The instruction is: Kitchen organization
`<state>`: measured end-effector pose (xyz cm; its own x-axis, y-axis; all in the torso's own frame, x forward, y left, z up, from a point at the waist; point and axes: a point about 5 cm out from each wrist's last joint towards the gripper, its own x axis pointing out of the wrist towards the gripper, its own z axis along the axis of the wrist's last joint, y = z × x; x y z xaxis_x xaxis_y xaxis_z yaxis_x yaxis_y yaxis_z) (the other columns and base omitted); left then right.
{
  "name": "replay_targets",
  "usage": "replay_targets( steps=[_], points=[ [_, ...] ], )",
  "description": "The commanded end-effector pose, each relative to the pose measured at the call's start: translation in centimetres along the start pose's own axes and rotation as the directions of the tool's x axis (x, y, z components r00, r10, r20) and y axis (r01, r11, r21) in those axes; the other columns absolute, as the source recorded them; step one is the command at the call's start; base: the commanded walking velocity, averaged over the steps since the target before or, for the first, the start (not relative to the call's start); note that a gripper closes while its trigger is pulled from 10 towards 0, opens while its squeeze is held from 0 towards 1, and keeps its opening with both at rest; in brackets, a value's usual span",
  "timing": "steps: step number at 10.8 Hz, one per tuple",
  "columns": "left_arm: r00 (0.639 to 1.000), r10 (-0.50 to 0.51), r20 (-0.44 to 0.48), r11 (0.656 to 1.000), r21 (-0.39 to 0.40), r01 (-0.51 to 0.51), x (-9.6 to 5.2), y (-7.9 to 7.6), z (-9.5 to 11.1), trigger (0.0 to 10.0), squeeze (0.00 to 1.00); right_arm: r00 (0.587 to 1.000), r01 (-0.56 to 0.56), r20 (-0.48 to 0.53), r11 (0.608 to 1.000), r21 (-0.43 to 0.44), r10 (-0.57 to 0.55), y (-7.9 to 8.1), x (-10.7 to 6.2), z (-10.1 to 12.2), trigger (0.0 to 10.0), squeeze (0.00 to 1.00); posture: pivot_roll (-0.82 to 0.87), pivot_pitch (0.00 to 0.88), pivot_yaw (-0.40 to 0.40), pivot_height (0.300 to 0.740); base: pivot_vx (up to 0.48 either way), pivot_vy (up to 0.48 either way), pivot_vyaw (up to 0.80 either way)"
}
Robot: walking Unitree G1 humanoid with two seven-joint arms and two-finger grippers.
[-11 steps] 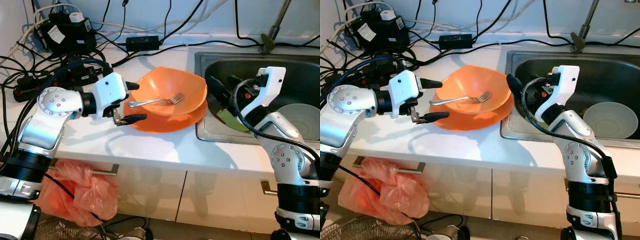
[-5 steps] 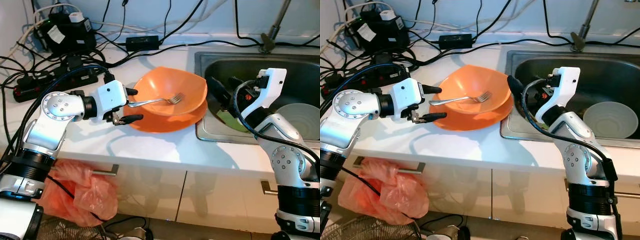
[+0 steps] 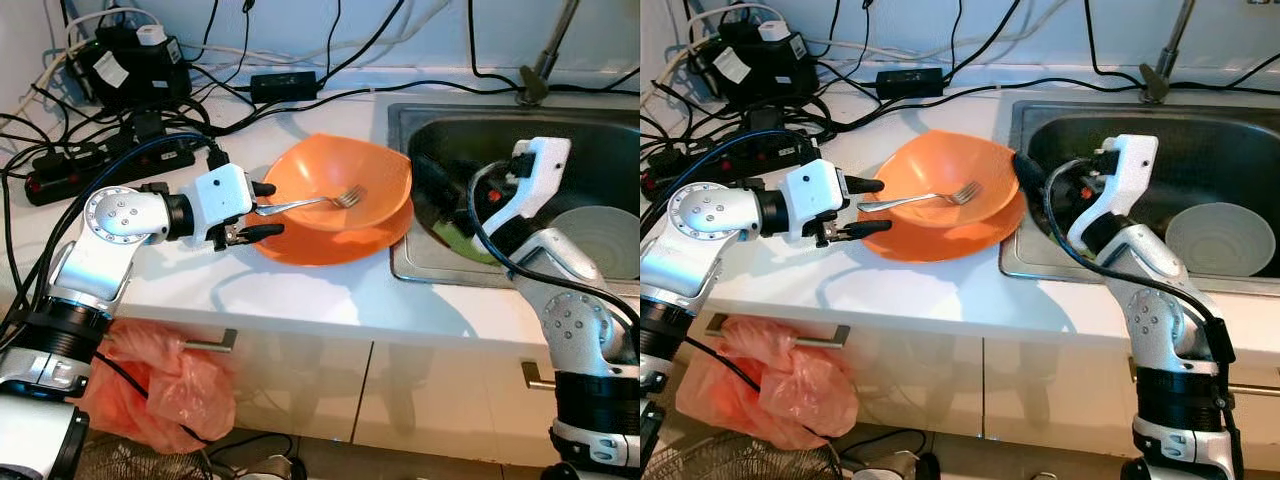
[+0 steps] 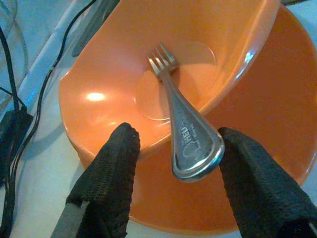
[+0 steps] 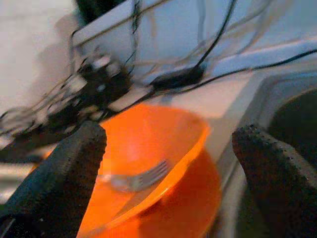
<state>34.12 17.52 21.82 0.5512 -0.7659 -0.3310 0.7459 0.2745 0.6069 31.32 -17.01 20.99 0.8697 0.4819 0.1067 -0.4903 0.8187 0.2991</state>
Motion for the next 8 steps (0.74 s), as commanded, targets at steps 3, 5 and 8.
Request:
replay_targets(
  steps=[3,5,8],
  points=[
    [1.000,0.011,-0.007,1.000,0.019,-0.011,-0.1,0.5,0.2,0.0,0.00,0.984,-0.148,-0.104,0.989,-0.010,0.146,1.0,-1.5,-0.5,10.0,0.00,0.10,0.056,0.104,0.740,0.000,0.000,0.00],
    [1.000,0.014,-0.009,1.000,0.025,-0.014,-0.1,0.5,0.2,2.4,0.00,0.968,-0.192,-0.170,0.981,-0.012,0.187,1.1,-2.3,-0.8,10.0,0.00,0.09,0.058,0.103,0.740,0.000,0.000,0.00],
    [1.000,0.003,-0.007,0.999,0.036,-0.002,0.0,0.5,0.3,10.0,0.00,0.948,-0.219,-0.241,0.976,-0.014,0.210,1.0,-3.4,-1.4,10.0,0.00,0.09,0.056,0.104,0.740,0.000,0.000,0.00]
  ],
)
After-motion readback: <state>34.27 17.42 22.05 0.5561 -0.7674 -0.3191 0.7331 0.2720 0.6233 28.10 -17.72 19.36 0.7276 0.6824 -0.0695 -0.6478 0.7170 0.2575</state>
